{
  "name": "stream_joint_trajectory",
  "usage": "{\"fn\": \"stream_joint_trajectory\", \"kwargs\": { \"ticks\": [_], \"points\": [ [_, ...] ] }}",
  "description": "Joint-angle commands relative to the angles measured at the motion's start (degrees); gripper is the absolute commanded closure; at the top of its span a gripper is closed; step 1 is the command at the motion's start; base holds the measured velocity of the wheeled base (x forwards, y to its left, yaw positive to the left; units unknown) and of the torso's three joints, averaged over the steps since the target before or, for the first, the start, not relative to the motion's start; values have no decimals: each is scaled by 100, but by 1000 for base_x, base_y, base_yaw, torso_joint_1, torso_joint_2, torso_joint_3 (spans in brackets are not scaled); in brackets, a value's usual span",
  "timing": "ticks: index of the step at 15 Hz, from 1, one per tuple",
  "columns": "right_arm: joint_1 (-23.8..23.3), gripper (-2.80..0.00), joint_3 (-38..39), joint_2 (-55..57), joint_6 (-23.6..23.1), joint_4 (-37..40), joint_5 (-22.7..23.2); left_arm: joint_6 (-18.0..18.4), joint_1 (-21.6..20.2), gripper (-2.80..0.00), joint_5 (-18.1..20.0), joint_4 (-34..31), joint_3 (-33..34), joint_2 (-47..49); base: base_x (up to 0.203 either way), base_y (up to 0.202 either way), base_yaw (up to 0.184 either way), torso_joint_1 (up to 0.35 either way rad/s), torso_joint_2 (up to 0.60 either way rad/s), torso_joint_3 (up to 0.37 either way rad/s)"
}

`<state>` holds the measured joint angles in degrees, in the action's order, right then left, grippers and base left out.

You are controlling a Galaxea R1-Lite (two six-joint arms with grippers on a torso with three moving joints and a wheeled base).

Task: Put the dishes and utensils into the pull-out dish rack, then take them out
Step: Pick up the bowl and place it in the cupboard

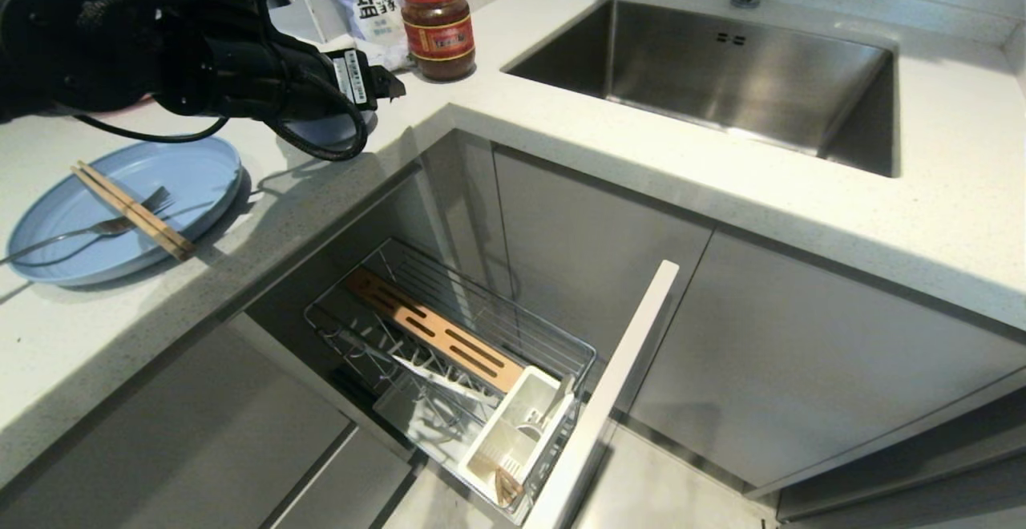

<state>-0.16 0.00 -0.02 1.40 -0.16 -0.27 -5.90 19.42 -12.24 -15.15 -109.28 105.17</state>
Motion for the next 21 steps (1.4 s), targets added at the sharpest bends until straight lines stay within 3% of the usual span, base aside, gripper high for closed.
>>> {"fn": "stream_joint_trajectory", "kwargs": {
  "ticks": [1,4,5,16,21],
  "points": [
    [-1,0,9,-24,0,-2,0,-8,-8,-280,-13,2,-23,100,0,0,0,0,0,0],
    [-2,0,9,-24,0,-2,0,-7,-1,-280,-15,4,-23,126,0,0,0,0,0,0],
    [6,0,9,-24,0,-2,0,-6,-8,0,-15,-5,-23,126,0,0,0,0,0,0],
    [1,0,9,-24,0,-2,0,-91,35,0,-15,-16,-32,59,0,0,0,0,0,0],
    [0,0,9,-24,0,-2,0,-115,234,0,-8,-611,-10,-522,0,0,0,0,0,0]
  ]
}}
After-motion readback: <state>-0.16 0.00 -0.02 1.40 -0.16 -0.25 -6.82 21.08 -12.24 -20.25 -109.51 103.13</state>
